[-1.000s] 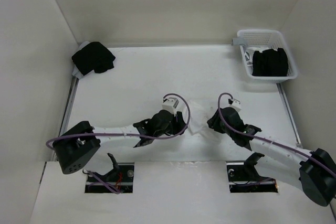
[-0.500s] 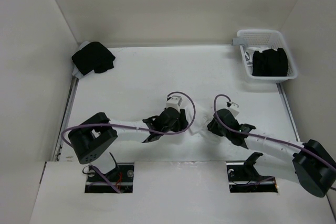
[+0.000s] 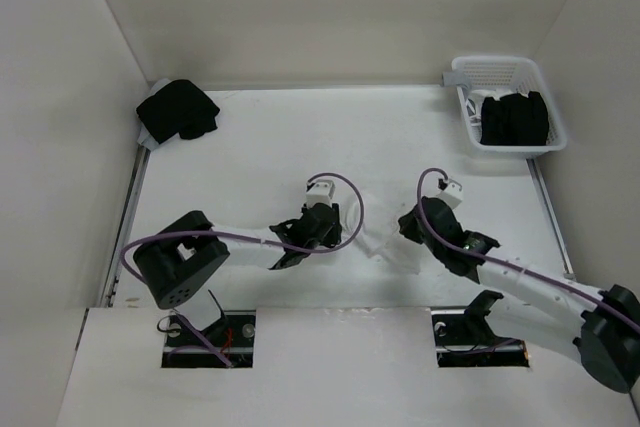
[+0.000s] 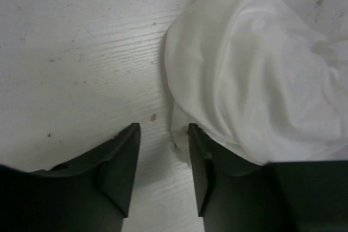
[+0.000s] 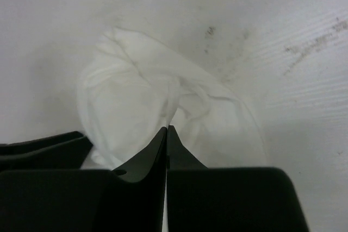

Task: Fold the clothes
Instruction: Flatten the tank top out

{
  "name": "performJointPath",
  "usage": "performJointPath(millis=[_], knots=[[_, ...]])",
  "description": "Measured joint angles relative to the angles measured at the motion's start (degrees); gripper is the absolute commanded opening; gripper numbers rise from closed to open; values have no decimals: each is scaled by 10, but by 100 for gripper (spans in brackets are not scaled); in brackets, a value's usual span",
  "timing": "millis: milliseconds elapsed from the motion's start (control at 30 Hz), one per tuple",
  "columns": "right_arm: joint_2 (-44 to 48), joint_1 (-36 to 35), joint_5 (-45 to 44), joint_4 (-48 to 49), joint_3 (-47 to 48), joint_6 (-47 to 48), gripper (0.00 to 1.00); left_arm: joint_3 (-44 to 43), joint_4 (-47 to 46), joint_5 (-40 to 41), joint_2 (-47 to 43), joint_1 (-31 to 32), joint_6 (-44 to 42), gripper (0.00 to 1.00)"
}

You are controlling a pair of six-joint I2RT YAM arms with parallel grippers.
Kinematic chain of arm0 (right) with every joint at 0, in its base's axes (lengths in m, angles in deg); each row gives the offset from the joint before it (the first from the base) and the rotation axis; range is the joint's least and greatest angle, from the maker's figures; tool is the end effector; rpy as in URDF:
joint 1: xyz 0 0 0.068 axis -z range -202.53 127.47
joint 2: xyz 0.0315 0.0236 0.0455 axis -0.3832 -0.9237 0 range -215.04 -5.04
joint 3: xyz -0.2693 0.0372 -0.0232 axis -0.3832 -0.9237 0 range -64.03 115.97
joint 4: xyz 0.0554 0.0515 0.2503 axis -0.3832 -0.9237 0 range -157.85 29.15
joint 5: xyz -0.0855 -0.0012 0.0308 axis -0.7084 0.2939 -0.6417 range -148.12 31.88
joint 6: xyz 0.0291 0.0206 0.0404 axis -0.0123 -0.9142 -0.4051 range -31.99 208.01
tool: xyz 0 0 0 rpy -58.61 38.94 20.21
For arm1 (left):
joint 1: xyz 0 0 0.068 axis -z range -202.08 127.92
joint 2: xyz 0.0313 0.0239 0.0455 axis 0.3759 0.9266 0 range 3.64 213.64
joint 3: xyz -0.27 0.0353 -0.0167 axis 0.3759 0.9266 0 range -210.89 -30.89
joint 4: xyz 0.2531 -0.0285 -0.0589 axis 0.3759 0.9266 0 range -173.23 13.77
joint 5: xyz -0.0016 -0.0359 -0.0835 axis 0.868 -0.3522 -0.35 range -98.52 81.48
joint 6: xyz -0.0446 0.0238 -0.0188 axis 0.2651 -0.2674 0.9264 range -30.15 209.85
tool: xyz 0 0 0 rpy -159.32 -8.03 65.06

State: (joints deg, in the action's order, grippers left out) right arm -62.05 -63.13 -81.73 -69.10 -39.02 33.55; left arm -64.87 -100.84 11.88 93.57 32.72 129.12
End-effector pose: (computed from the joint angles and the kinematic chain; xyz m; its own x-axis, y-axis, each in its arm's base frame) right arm 0.1591 0.1175 0.1871 -0.5815 0.4835 -0.6543 0.1875 0.8622 0.4705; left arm 0.1778 -0.2305 0.1414 -0.6620 -0.0909 -0.7440 0.2446 0.9121 -0.3290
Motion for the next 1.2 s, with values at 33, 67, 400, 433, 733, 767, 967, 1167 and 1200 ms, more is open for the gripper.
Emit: performJointPath(millis=[33, 67, 400, 433, 733, 767, 967, 1167, 1200], knots=[[14, -3, -5, -1, 8, 8, 2, -3, -5, 3, 10, 0, -2, 25], [30, -8, -10, -3, 19, 18, 2, -11, -6, 1, 17, 0, -5, 17], [108, -34, -71, -29, 151, 121, 2, -21, -6, -24, -12, 2, -21, 0], [113, -41, -82, -36, 175, 141, 2, -21, 2, -25, -44, 4, -23, 0], [141, -178, -172, -47, 365, 269, 2, -38, 78, 10, -374, 14, -44, 0], [144, -227, -203, -46, 388, 293, 2, -45, 97, 25, -409, 24, -48, 0], [152, -393, -305, 14, 446, 416, 2, -99, 185, 111, -542, 119, -74, 0], [141, -372, -336, 106, 446, 515, 3, -134, 199, 234, -574, 242, -137, 0], [135, -347, -334, 110, 443, 520, 3, -134, 201, 246, -572, 246, -146, 0]])
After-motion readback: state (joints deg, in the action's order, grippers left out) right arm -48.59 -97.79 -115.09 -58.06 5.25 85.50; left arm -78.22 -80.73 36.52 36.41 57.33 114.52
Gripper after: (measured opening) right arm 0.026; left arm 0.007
